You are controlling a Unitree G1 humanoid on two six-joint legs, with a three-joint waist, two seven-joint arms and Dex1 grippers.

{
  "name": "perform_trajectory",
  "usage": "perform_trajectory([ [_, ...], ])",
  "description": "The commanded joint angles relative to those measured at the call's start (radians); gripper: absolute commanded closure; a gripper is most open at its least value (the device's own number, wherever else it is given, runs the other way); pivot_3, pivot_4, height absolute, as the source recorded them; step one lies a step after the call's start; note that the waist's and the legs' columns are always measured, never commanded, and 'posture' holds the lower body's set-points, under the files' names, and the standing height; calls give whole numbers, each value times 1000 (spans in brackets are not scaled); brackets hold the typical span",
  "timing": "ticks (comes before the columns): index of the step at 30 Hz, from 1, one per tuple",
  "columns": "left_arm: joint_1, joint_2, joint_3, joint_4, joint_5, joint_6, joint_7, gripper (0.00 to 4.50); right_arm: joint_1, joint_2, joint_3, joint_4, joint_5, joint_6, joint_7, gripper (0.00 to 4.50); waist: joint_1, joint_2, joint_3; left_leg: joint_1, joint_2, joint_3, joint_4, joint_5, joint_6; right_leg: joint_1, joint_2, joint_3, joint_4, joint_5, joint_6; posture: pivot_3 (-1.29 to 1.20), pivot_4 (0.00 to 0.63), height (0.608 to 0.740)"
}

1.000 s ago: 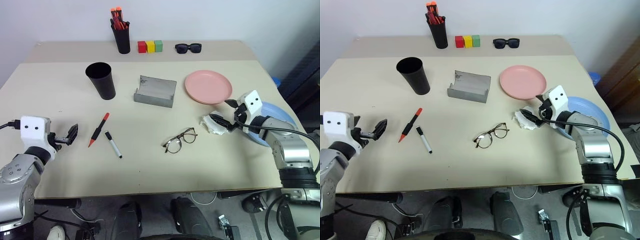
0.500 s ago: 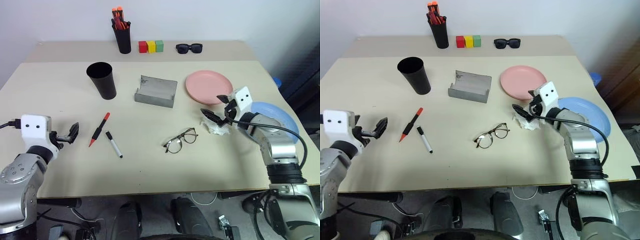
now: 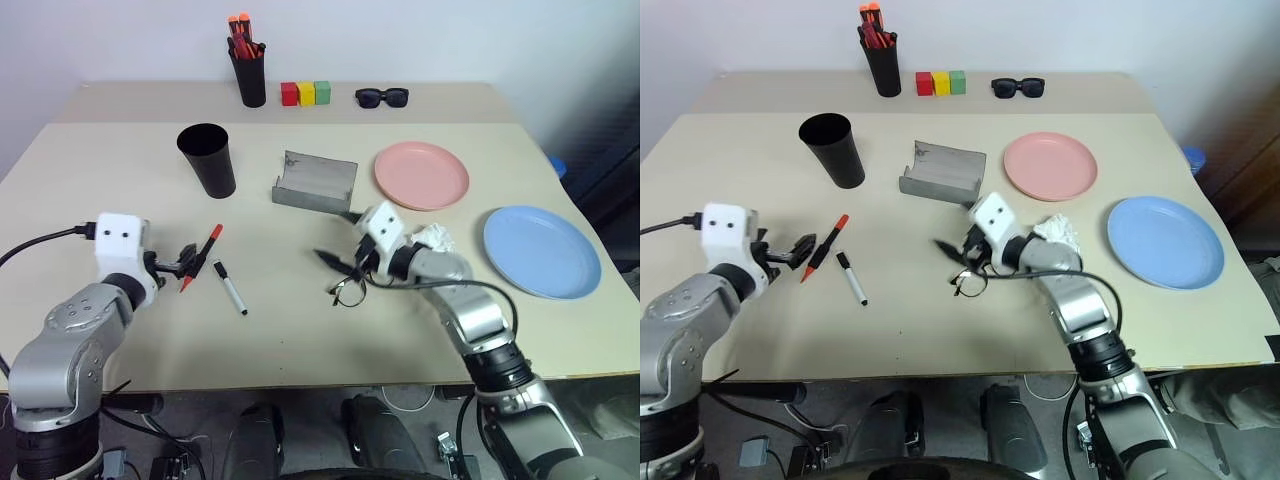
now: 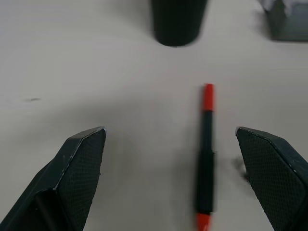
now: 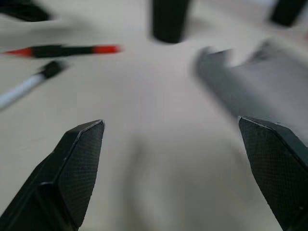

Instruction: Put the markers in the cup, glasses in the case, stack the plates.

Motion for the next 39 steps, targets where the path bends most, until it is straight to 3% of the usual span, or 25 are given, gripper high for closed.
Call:
perform_trajectory([
  [1, -81, 61, -65, 41, 24, 118, 6, 45, 15, 18, 8, -82, 0, 5, -15, 0, 5, 0, 0, 0, 0, 0, 0, 0, 0, 0, 0, 0, 0, 0, 0, 0, 150, 722],
  [9, -233, 69, -73, 180, 20, 288, 1, 45, 37, 51, 39, -90, -16, 4, -31, 0, 9, 0, 0, 0, 0, -1, 0, 0, -1, 0, 1, 0, 0, 0, 0, 0, 150, 722],
  [19, -279, 83, -116, 255, 0, 369, -74, 45, 54, 49, 28, -124, -18, 20, -56, 0, 9, 0, 0, 0, 0, -1, 0, 0, -1, 0, 1, 0, 0, 0, 0, 0, 150, 722],
  [22, -293, 83, -126, 277, 5, 365, -87, 886, 44, 56, 33, -111, -21, 15, -59, 0, 11, 0, 0, 0, 0, -1, 0, 0, -1, 0, 1, 0, 1, 0, 0, 0, 150, 722],
  [29, -324, 72, -161, 336, 53, 301, -74, 4483, 33, 64, 34, -105, -27, 8, -64, 0, 15, 0, 0, 0, 0, -1, 1, 0, -1, 0, 1, 0, 1, 0, 0, 0, 150, 722],
  [31, -326, 63, -153, 340, 70, 267, -62, 4483, 26, 63, 30, -114, -27, 14, -65, 0, 15, 0, 0, 0, 0, -1, 1, 0, -1, 0, 0, 0, 1, 0, 0, 0, 150, 722],
  [33, -314, 22, -86, 331, 93, 172, -16, 4483, 18, 58, 26, -122, -26, 18, -62, 0, 15, 0, 0, 0, 0, -1, 1, 0, -1, 0, 1, 0, 1, 0, 0, 0, 150, 722],
  [35, -294, -55, 19, 281, 128, -38, 71, 4483, 5, 55, 22, -123, -26, 18, -60, 0, 15, -1, 0, 0, 0, -1, 1, 0, -1, 0, 0, 0, 1, 0, 0, 0, 150, 722],
  [39, -268, -143, 161, 188, 73, -145, 102, 4483, -23, 57, 10, -118, -21, 12, -62, 0, 9, -2, 0, 0, 0, -1, 1, 0, -1, 0, 1, 0, 1, 0, 0, 0, 150, 722],
])
